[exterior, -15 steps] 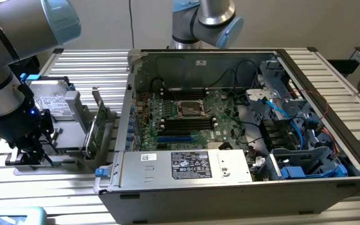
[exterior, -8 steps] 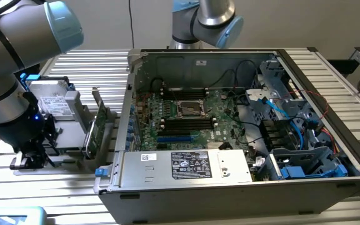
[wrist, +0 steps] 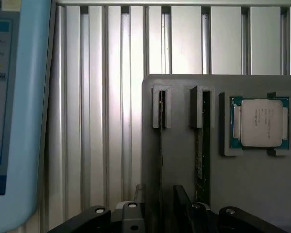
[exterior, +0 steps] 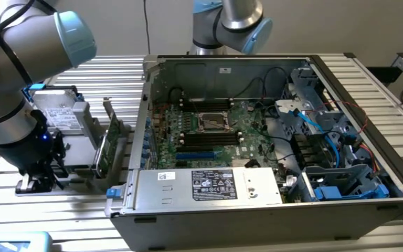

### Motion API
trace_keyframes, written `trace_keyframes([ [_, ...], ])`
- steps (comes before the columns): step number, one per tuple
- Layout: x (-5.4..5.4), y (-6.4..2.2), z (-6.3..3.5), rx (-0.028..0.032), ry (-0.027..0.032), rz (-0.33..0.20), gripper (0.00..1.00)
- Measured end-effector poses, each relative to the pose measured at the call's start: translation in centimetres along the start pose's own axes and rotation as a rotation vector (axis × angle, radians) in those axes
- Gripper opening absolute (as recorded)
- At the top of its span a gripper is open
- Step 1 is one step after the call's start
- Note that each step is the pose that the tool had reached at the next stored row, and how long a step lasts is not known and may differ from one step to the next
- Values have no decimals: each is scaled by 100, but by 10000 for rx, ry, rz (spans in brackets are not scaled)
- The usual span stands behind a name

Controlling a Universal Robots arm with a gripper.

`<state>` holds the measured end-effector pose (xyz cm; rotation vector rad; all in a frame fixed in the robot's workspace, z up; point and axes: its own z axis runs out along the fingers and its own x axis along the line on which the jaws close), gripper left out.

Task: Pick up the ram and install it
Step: 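Pick up the ram and move it above insertion slot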

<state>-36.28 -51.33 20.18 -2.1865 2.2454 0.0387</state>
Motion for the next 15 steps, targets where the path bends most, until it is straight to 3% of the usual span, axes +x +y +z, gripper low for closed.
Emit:
trace_keyframes([
  [6, -5, -1, 18, -73, 3, 4, 35],
  [10, -12, 0, 22, -74, 2, 4, 16],
  [15, -18, 5, -177, -74, 1, 11, 13],
])
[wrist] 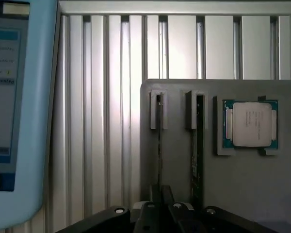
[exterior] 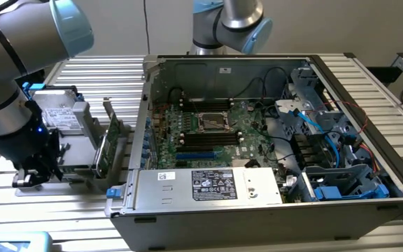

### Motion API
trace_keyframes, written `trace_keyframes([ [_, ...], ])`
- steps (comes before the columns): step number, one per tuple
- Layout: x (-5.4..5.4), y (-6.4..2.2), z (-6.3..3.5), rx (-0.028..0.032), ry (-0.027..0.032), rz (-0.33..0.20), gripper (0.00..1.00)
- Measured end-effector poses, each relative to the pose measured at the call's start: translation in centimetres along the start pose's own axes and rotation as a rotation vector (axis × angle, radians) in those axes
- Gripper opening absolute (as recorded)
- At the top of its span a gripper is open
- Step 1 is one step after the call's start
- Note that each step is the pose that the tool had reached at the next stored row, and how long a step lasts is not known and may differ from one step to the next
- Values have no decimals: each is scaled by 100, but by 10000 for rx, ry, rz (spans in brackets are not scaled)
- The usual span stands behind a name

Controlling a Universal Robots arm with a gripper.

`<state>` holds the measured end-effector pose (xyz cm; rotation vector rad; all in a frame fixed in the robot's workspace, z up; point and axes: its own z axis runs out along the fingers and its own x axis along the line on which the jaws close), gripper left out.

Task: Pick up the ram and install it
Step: 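Pick up the ram and move it above insertion slot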

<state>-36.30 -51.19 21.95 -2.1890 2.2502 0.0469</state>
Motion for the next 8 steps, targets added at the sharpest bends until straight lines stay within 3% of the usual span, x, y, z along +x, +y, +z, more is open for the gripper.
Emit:
trace_keyframes([
  [8, -8, 9, -362, -1, 1, 2, 13],
])
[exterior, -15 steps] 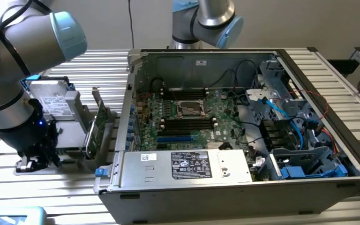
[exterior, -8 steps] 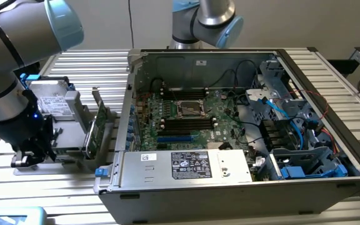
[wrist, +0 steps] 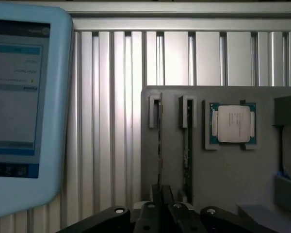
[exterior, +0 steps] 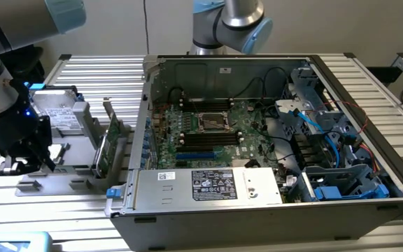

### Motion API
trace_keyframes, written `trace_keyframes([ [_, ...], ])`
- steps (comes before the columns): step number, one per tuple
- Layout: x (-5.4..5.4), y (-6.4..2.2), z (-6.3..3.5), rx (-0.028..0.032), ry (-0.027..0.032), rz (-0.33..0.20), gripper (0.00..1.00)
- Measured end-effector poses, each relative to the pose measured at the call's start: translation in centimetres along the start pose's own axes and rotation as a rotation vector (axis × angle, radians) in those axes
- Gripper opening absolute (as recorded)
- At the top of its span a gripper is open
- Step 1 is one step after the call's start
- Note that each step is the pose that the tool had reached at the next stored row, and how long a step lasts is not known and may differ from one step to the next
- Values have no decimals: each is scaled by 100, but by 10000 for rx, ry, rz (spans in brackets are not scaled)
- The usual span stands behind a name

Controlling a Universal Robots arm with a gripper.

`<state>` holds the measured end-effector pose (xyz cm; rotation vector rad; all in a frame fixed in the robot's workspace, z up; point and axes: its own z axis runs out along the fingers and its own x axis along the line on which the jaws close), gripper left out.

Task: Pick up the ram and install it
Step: 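Pick up the ram and move it above insertion slot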

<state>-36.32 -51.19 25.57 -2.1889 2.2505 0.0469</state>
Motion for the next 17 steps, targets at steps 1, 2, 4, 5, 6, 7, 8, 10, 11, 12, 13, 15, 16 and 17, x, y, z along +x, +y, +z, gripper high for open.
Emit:
trace_keyframes([
  [1, -1, 1, -47, 1, -1, 0, 13],
  [2, -2, 2, -93, 1, -1, 0, 13],
  [4, -4, 3, -184, 1, -1, 1, 13],
  [5, -5, -2, -228, 1, -2, 0, 13],
  [6, -7, -14, -275, 1, -1, 1, 13],
  [7, -8, -29, -321, 1, -1, 1, 13],
  [8, -9, -49, -368, 1, -1, 1, 13],
  [10, -11, -93, -458, 0, -1, 1, 13],
  [11, -12, -116, -503, 0, -1, 1, 13],
  [12, -12, -140, -550, -1, -1, 1, 13],
  [13, -13, -167, -597, -1, 0, 1, 13],
  [15, -13, -222, -687, -1, -1, 2, 13],
  [16, -12, -258, -737, -2, 0, 2, 13],
  [17, -6, -297, -783, -2, -3, 1, 13],
])
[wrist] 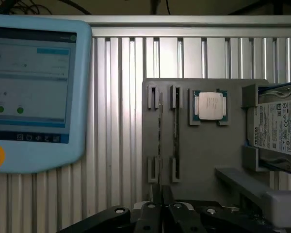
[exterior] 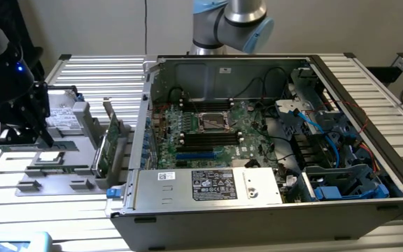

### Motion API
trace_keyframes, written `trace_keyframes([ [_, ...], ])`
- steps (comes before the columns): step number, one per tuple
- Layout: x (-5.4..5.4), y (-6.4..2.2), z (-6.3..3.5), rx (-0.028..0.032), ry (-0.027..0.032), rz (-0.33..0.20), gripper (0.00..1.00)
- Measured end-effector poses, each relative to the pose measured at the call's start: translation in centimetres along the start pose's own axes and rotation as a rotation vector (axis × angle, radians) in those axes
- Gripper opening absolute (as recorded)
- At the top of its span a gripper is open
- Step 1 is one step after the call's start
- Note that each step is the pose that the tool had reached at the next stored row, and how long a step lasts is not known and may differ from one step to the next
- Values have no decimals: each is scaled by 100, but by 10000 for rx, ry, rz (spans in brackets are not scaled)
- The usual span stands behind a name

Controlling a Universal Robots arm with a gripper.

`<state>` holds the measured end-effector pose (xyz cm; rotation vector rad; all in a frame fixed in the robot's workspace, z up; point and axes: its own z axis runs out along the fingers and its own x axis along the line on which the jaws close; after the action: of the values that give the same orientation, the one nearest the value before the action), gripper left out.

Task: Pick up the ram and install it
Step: 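Pick up the ram and move it above insertion slot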

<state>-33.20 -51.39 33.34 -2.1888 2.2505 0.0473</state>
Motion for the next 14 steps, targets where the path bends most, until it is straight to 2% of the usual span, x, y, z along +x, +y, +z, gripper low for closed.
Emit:
trace_keyframes([
  [11, 64, -427, -507, -3, -36, -1, 13],
  [14, 80, -543, -612, -3, -42, -1, 13],
])
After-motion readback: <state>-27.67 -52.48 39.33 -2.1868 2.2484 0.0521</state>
